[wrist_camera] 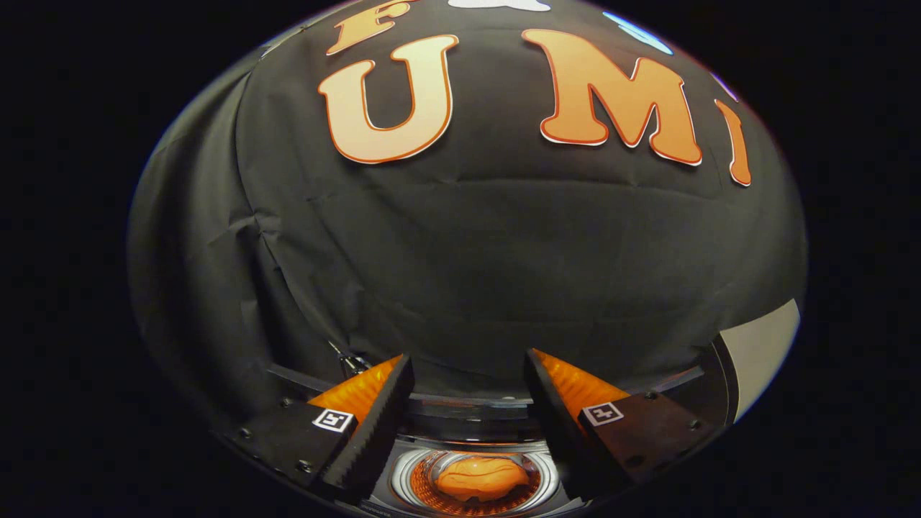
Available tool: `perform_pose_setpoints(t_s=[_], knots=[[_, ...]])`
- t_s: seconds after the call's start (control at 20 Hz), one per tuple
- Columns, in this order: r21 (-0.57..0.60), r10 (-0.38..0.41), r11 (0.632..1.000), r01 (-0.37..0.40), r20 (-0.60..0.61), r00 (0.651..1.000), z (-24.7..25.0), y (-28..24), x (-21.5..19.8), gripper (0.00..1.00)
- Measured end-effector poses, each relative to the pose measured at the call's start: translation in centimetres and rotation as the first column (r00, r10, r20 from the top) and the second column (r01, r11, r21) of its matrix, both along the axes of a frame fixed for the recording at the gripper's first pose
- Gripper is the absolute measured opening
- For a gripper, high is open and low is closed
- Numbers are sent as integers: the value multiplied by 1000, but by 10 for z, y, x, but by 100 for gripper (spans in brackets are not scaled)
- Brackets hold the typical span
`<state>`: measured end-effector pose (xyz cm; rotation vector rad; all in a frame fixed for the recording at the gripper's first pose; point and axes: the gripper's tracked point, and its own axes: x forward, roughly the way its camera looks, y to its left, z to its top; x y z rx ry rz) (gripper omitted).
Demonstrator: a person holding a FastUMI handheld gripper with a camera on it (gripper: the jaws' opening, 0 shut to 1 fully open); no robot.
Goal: Put the clothes into the washing machine and then close the washing machine lid.
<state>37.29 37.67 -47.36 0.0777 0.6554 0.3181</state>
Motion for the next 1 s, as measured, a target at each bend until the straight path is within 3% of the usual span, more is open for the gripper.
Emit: perform_pose_setpoints(t_s=[0.8, 1.0], knots=[[24, 16, 1000, -17, 41, 999, -28, -15, -121, 99], [10, 29, 1000, -28, -82, 996, -88, -14, -153, 97]])
